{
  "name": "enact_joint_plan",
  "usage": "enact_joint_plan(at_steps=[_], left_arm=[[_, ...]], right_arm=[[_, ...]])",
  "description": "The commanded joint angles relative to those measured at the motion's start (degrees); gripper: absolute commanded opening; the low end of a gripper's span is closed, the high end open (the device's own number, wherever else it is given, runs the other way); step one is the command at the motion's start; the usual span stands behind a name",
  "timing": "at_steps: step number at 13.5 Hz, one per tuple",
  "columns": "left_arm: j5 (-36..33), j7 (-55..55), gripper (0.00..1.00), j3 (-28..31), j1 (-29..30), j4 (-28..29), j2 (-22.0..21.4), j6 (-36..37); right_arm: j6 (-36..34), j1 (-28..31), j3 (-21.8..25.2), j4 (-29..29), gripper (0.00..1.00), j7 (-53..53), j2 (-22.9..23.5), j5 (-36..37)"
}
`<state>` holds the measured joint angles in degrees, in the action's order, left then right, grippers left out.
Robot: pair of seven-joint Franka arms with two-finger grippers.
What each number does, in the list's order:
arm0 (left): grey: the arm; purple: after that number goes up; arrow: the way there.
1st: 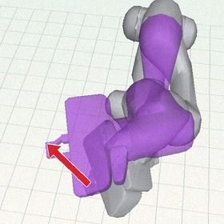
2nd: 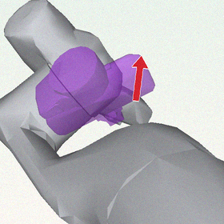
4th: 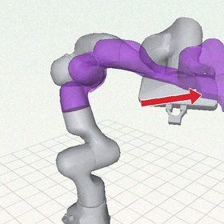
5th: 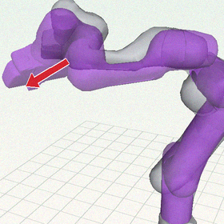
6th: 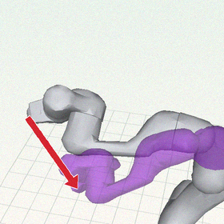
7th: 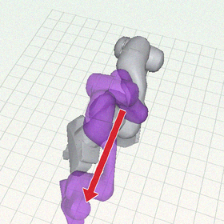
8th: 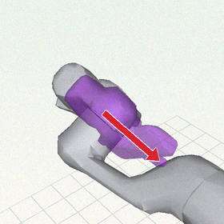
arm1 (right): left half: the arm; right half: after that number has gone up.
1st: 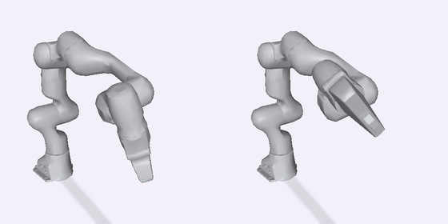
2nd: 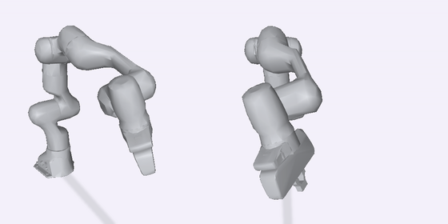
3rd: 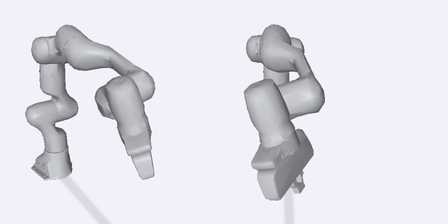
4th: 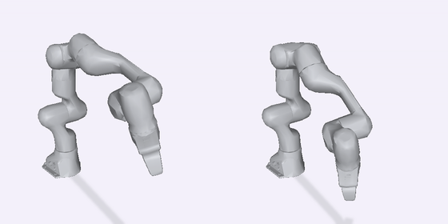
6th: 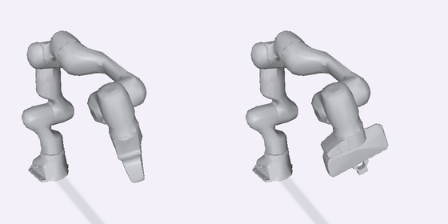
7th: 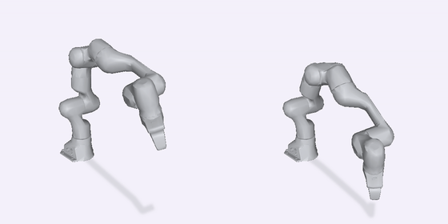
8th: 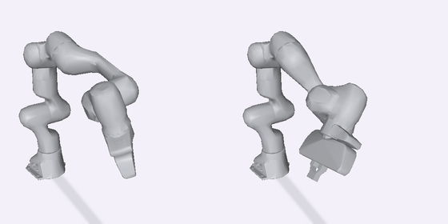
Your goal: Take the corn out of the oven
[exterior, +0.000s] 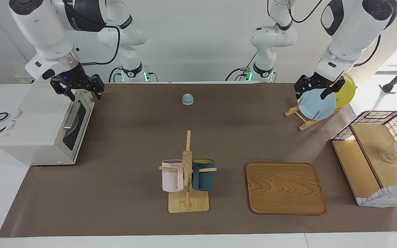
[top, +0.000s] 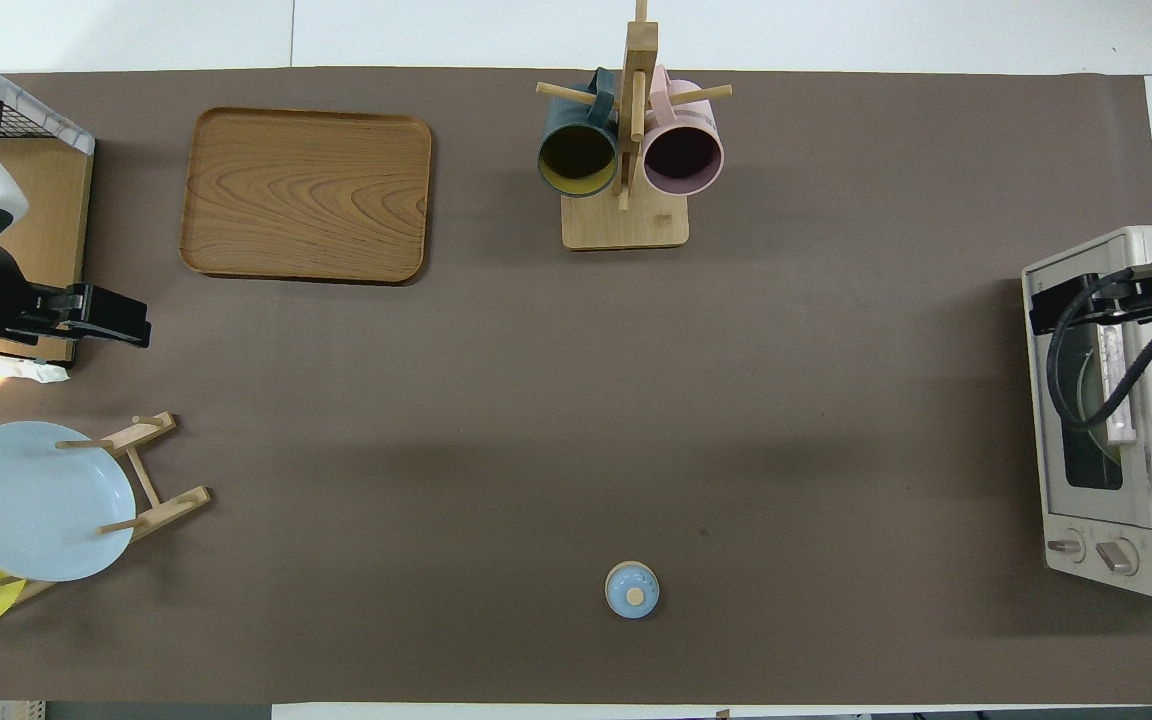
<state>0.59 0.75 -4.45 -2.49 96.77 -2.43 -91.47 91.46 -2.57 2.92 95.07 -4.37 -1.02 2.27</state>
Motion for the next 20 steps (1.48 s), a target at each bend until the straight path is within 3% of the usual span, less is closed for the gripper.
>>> enact_joint_plan(at_steps=[1, 3, 13, 20], left_arm=[[-1.29, -0.4, 1.0, -0.38, 0.47, -0.09, -0.2, 0.15], [-1.29, -0.4, 1.0, -0.38, 0.47, -0.09, -0.2, 0.15], [-1.29, -0.4, 1.0, -0.38, 0.47, -0.09, -0.2, 0.15], [-1.29, -0.4, 1.0, -0.38, 0.47, -0.17, -0.2, 0.15]], right_arm=[[3.88, 1.77, 0.16, 4.67, 0.0, -0.82, -2.31, -1.4], [8.19, 4.66, 0.16, 9.15, 0.0, -0.82, -3.45, -1.4], [17.52, 11.79, 0.25, 18.57, 0.0, 0.05, -2.23, 0.19], [18.05, 12.06, 0.16, 20.07, 0.0, 0.23, -1.44, 3.7]])
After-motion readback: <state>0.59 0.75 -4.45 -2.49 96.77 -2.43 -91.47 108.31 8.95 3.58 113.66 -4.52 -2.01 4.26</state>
